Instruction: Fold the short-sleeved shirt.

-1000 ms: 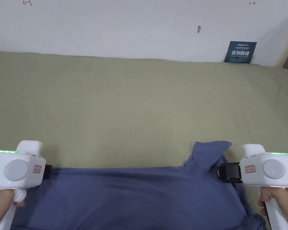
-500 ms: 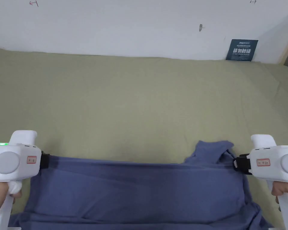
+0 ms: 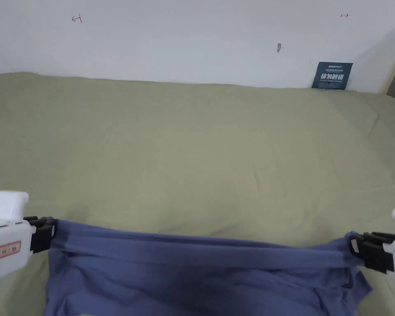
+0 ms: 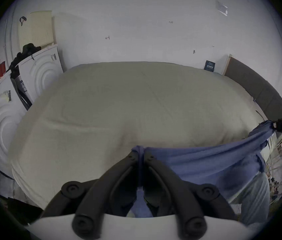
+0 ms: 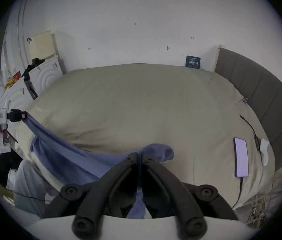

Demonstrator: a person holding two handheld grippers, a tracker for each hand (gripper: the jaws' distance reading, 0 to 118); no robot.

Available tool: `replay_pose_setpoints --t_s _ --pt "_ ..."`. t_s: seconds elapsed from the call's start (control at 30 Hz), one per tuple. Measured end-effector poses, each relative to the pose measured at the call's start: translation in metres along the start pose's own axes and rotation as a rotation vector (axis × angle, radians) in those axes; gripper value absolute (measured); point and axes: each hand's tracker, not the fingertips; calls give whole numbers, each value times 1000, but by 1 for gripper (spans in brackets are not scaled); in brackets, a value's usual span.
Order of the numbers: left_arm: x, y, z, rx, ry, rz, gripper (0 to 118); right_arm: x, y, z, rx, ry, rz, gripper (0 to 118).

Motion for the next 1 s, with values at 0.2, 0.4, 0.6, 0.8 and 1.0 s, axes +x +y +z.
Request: replay_pose_setpoints --t_s 0.2,0.4,0.6,0.8,1.0 --pt "-2 -60 3 -31 -1 7 6 4 -70 -4 -71 16 -30 4" --pt "0 -87 -9 -66 -4 23 6 2 -98 -28 -145 1 -50 4" --pt "5 -86 -5 -81 29 70 96 -6 -95 -27 -159 -40 -67 60" --pt "7 -66 22 25 106 68 112 -42 -63 7 -42 -156 25 109" --pt "-10 -40 21 72 66 123 33 -95 -31 9 234 -121 -49 39"
